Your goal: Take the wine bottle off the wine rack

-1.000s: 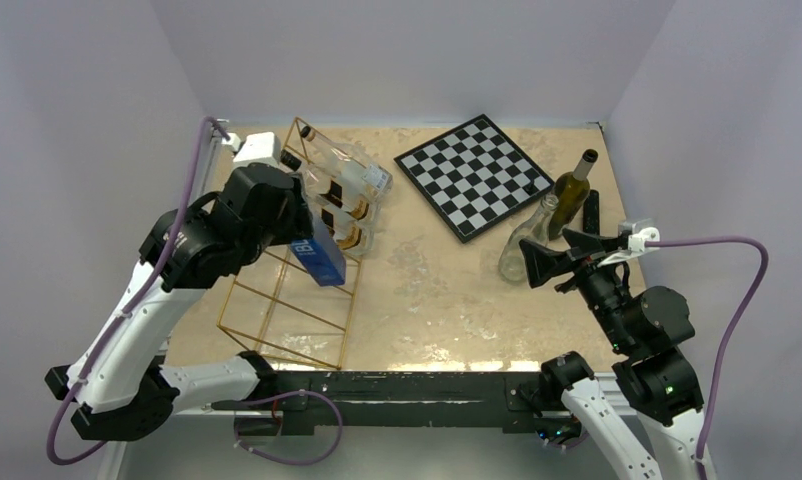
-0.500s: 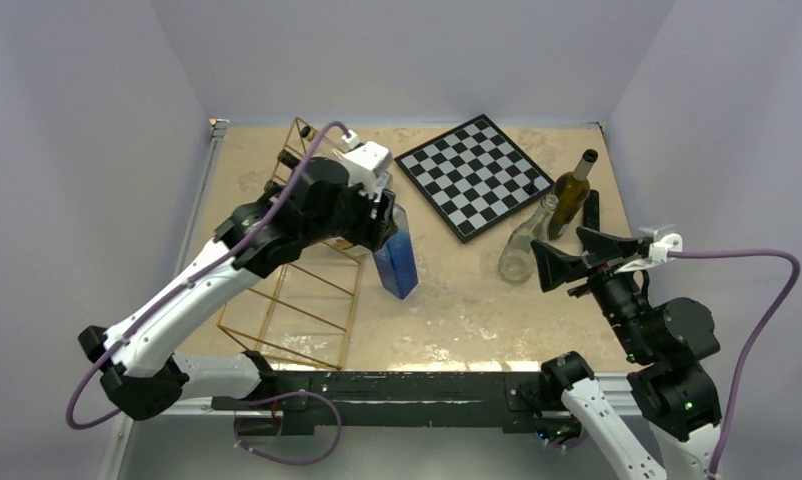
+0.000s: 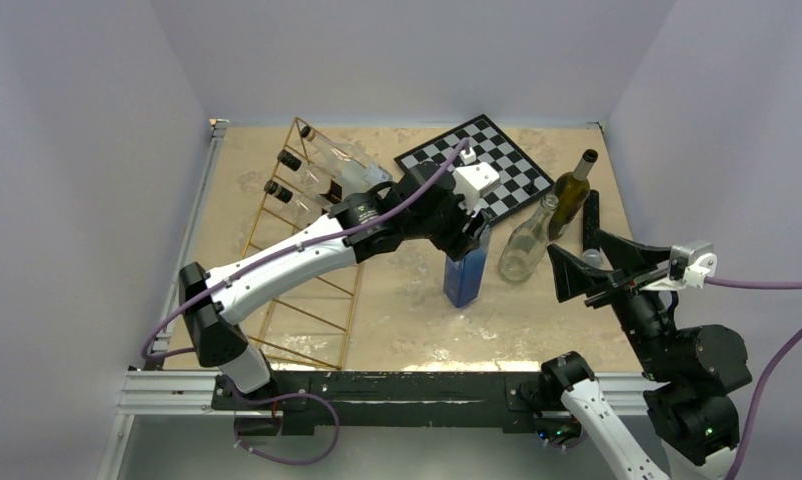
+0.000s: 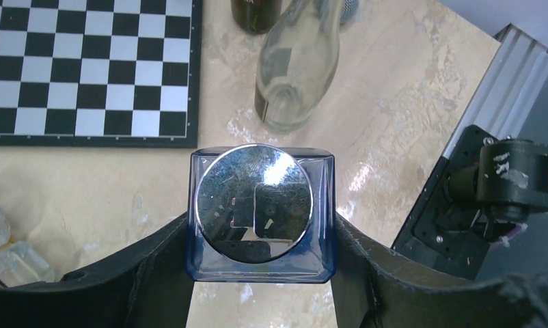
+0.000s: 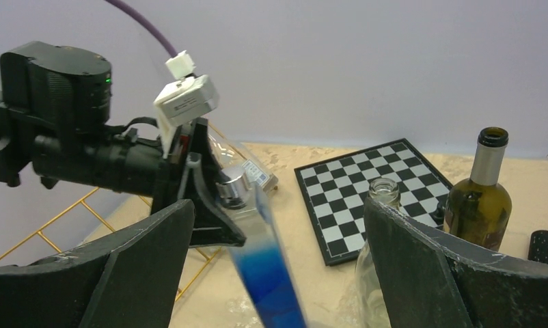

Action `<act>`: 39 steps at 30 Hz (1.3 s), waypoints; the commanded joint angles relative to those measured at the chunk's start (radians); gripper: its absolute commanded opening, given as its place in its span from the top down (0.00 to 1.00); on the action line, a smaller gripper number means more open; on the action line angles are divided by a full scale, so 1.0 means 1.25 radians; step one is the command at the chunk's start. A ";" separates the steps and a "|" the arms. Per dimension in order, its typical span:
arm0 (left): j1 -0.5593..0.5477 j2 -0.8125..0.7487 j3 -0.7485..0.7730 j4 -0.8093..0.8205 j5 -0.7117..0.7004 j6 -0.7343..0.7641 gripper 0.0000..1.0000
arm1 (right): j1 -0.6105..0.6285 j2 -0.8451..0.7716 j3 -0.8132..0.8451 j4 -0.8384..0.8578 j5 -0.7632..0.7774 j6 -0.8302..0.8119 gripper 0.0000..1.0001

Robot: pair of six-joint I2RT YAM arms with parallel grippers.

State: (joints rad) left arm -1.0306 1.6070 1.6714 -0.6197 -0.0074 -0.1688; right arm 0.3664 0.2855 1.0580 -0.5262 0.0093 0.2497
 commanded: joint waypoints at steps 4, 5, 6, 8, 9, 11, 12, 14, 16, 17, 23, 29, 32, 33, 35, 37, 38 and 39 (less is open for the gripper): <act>0.004 0.065 0.135 0.244 -0.035 0.060 1.00 | 0.004 -0.021 0.017 -0.016 0.014 -0.004 0.01; 0.004 0.077 0.141 0.257 -0.037 0.066 1.00 | 0.003 -0.023 0.016 -0.017 0.015 -0.005 0.01; 0.003 0.093 0.141 0.270 -0.041 0.073 1.00 | 0.004 -0.024 0.015 -0.018 0.016 -0.006 0.01; 0.006 0.113 0.137 0.303 -0.057 0.077 1.00 | 0.003 -0.026 0.013 -0.020 0.019 -0.009 0.01; 0.007 0.125 0.136 0.314 -0.072 0.075 1.00 | 0.004 -0.026 0.013 -0.022 0.020 -0.010 0.01; 0.010 0.153 0.158 0.303 -0.086 0.074 1.00 | 0.004 -0.030 0.010 -0.025 0.024 -0.012 0.01; 0.012 0.166 0.174 0.291 -0.091 0.074 1.00 | 0.004 -0.033 0.009 -0.028 0.025 -0.012 0.01; 0.013 0.186 0.195 0.274 -0.101 0.066 0.98 | 0.003 -0.038 0.002 -0.027 0.027 -0.014 0.01; 0.017 0.193 0.198 0.275 -0.102 0.053 0.83 | 0.003 -0.041 -0.006 -0.024 0.031 -0.016 0.01; 0.018 0.196 0.198 0.276 -0.102 0.047 0.74 | 0.004 -0.042 -0.010 -0.023 0.033 -0.016 0.01; 0.018 0.200 0.205 0.276 -0.114 0.042 0.50 | 0.004 -0.035 -0.016 -0.020 0.033 -0.018 0.01; 0.019 0.193 0.212 0.275 -0.113 0.044 0.41 | 0.004 -0.033 -0.027 -0.013 0.033 -0.015 0.01; 0.019 0.188 0.211 0.280 -0.117 0.045 0.37 | 0.003 -0.031 -0.030 -0.012 0.031 -0.014 0.01; 0.019 0.188 0.210 0.282 -0.117 0.045 0.36 | 0.003 -0.030 -0.030 -0.012 0.030 -0.014 0.01; 0.019 0.188 0.210 0.284 -0.115 0.048 0.34 | 0.003 -0.030 -0.030 -0.010 0.029 -0.014 0.01; 0.019 0.188 0.212 0.287 -0.112 0.048 0.31 | 0.003 -0.030 -0.029 -0.010 0.029 -0.014 0.01; 0.019 0.187 0.212 0.286 -0.108 0.050 0.30 | 0.004 -0.029 -0.029 -0.010 0.029 -0.015 0.01; 0.019 0.186 0.212 0.287 -0.106 0.051 0.28 | 0.004 -0.028 -0.029 -0.009 0.029 -0.016 0.01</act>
State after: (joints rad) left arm -1.0149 1.8858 1.8442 -0.4179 -0.1242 -0.1116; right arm 0.3664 0.2398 1.0222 -0.5674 0.0357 0.2420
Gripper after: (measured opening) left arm 0.695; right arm 0.986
